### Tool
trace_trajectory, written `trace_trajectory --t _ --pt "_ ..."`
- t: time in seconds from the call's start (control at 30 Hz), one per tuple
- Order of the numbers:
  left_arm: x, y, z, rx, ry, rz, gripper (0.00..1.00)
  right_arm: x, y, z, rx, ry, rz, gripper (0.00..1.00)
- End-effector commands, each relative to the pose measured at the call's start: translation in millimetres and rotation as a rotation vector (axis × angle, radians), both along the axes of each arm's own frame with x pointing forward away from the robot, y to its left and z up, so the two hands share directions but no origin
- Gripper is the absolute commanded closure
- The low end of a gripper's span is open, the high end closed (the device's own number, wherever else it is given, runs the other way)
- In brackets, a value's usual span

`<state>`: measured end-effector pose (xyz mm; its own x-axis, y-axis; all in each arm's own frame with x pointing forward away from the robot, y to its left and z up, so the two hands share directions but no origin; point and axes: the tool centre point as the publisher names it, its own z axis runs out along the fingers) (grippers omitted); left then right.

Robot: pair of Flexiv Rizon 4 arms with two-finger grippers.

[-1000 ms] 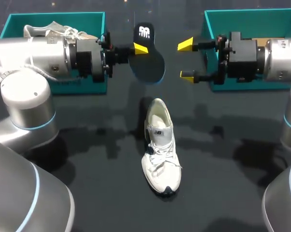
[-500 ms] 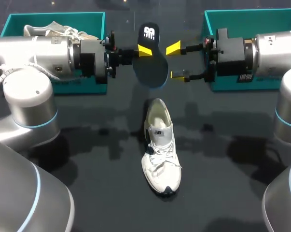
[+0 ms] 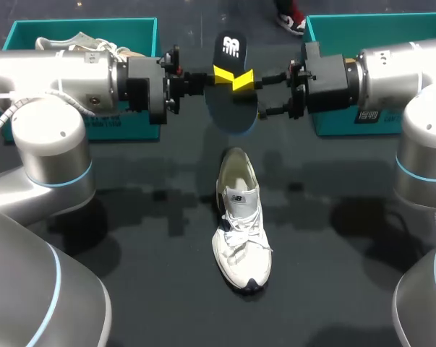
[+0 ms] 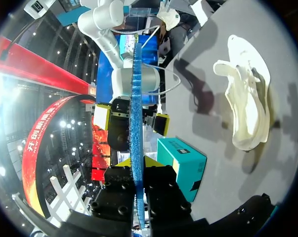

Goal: Take the shoe out of the shoebox, open the shoe tongue, remove and reinsert the insole, then place the shoe into the shoebox

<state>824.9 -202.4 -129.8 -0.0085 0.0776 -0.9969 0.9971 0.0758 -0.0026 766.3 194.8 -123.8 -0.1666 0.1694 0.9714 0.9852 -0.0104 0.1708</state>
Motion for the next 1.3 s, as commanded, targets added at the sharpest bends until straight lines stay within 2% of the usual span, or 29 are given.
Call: trace_trajectory --t 0.03,0.4,0.8,1.3 --pt "1.5 -3.0 -1.8 -0.003 -0.011 0.001 1.00 6.7 4.7 -0.4 -0.005 0.008 0.020 0.56" --pt "0.1 -3.9 -3.1 -0.006 -0.045 0.013 1.00 4.3 5.8 -0.5 0.005 0.066 0.019 0.64" --pt "-0.6 -3.1 -3.3 -0.010 -0.057 0.020 1.00 1.0 4.3 -3.0 -0.001 0.132 0.014 0.68" --pt "-1.0 -2.5 -3.9 -0.012 -0.056 0.021 1.00 2.7 5.7 -4.6 0.007 0.159 0.014 0.80"
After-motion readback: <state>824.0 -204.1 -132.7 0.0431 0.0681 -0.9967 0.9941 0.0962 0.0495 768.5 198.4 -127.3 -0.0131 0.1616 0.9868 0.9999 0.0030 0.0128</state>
